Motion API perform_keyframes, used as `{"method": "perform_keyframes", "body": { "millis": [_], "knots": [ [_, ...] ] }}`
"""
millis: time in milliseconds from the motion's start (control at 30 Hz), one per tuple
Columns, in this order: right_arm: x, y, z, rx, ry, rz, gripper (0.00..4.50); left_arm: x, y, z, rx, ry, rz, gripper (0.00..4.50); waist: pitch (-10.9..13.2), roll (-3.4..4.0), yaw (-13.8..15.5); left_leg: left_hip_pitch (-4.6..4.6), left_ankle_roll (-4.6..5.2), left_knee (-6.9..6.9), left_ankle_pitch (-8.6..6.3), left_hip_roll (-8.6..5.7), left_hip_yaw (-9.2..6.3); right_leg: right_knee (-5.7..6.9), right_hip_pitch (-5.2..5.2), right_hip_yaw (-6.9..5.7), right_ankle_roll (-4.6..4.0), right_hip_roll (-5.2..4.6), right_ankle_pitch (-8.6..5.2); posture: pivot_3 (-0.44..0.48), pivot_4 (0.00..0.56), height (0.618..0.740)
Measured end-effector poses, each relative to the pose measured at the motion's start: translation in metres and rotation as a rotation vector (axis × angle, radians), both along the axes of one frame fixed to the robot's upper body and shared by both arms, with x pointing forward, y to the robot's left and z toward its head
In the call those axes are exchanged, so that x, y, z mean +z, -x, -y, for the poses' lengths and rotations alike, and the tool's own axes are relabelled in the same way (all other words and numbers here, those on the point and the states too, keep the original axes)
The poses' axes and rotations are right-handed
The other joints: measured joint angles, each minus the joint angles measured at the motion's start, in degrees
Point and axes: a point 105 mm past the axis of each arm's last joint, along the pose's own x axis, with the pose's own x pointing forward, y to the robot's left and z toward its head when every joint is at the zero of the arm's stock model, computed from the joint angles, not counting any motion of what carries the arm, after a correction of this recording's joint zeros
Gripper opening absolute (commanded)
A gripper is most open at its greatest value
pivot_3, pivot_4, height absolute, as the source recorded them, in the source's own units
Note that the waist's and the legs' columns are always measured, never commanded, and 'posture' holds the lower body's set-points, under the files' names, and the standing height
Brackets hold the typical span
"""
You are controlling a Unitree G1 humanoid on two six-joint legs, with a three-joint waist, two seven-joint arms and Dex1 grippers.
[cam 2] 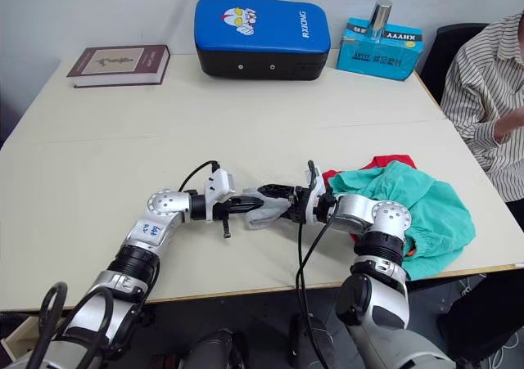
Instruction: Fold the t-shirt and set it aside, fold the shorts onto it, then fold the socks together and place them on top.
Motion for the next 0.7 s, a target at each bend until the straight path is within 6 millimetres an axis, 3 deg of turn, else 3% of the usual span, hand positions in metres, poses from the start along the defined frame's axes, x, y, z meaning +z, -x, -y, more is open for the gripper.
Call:
{"method": "perform_keyframes", "body": {
  "millis": [167,267,700],
  "knots": [
    [-0.003,0.002,-0.006,0.012,-0.014,-0.017,0.72,0.001,-0.001,-0.006,0.019,-0.005,0.008,0.0,-0.02,-0.02,0.0,0.0,-0.03,-0.06,0.01,0.04,0.0,0.0,0.0,0.0,0.0,0.03,0.0,0.0,0.15,0.74],
    [0.0,0.002,-0.007,0.014,-0.023,-0.006,0.04,0.001,-0.002,-0.012,0.04,-0.006,0.006,0.0,-0.21,-0.26,0.0,0.03,-0.02,-0.06,0.01,0.04,-0.02,-0.06,0.03,0.0,0.0,0.03,0.0,0.0,0.15,0.74],
    [0.003,0.004,0.005,-0.053,-0.092,-0.002,0.03,0.006,0.001,-0.029,0.081,0.102,-0.07,0.0,-0.14,-0.16,0.19,-0.19,-0.04,-0.1,0.02,0.04,-0.04,-0.05,-0.14,-0.03,-0.01,0.02,-0.01,0.0,0.15,0.74]
  ]
}}
